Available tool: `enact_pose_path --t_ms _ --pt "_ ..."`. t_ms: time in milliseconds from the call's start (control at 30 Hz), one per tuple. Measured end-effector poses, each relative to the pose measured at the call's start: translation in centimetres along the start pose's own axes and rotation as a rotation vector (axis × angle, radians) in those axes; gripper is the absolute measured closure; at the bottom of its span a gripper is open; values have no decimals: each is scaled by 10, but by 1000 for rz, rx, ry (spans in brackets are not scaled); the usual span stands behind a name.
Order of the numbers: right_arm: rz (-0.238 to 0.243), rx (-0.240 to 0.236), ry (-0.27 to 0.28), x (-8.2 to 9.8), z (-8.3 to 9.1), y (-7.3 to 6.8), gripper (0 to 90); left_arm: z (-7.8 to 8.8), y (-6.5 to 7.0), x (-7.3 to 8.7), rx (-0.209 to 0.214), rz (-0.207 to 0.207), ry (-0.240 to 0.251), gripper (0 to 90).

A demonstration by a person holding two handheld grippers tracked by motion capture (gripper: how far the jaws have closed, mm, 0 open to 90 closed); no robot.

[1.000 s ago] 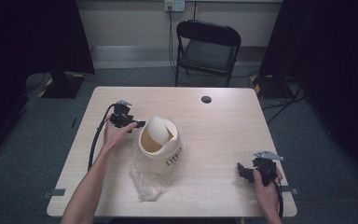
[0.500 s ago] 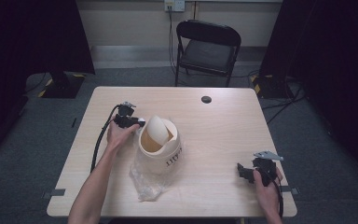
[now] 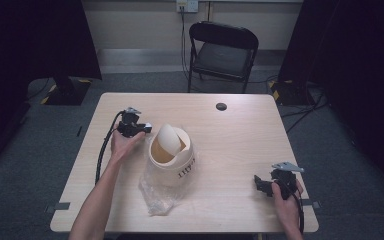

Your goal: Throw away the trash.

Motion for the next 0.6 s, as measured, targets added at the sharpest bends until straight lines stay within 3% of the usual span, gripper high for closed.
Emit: enact_pose_path --t_ms 67,200,400,533,600 --pt "0 0 0 0 0 0 109 5 -1 -2 1 1 19 647" --pt "0 0 0 0 0 0 109 32 -3 -7 7 7 84 647" --pt "-1 0 0 0 0 0 109 50 -3 -7 32 5 111 646" --pt "-1 0 0 0 0 0 109 67 9 -8 68 -19 153 647" --pt "0 0 0 0 0 0 109 76 15 -8 66 -33 169 646"
Point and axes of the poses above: each handheld gripper's, and its own axes: z roughly backward along the jaws, x roughly out of its underside, y roughly to its right, the point moved 10 cm from there along -z, roughly forward along the jaws
